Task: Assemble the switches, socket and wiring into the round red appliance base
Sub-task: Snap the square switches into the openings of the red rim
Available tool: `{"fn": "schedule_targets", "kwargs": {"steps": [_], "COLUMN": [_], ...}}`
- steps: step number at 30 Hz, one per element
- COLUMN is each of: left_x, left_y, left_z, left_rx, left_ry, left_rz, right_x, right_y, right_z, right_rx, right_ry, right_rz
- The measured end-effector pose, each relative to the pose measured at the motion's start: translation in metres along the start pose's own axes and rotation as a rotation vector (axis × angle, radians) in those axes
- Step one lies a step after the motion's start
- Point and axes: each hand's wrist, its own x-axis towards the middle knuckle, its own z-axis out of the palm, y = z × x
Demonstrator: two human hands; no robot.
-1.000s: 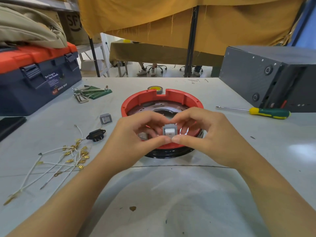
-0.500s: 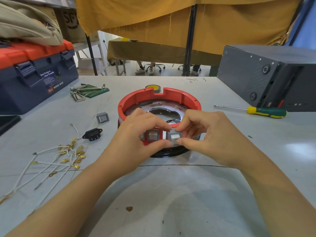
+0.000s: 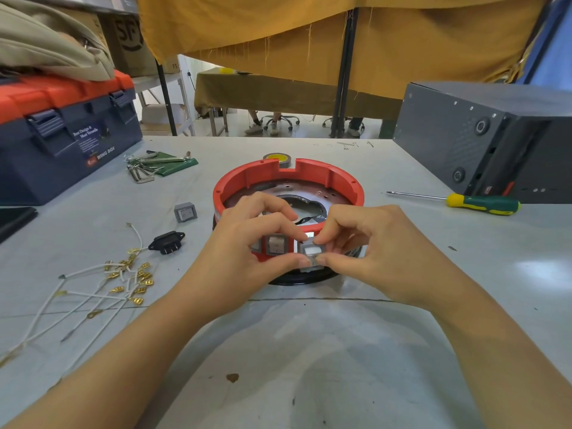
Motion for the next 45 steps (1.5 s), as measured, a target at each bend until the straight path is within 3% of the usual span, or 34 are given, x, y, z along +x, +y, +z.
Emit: {"fn": "schedule_targets", "kwargs": {"steps": [11,15,27,32,39,45], "left_x": [0.0,0.001,0.003,0.004,0.005,0.006], "left_y": [-0.005,-0.008,-0.009,-0.009,-0.009,-0.007], "left_z": [0.007,0.006,0.008,0.008,0.007,0.006], "left_rx": [0.107,0.173,0.137,0.151,0.154,0.173], "left_ry": [0.072,0.02,0.028,0.023,0.012,0.04], "left_rz": [-0.021,-0.039,-0.028,-0.044,-0.044,-0.019], "right_x": [0.001,0.001,0.004,0.006,0.008,0.012], "right_y": [0.002,0.003,0.007,0.012,0.02,0.019], "right_z": [0.006,0.008,0.015,0.015,0.013,0.012], "right_rx": [-0.151,-0.172,-0.239,-0.391,-0.403,-0.369], "right_ry": [0.077,0.083,0.125,0.182,0.056,0.073], "right_rz": [-0.024,-0.044,-0.069,-0.067,-0.015,0.023]}}
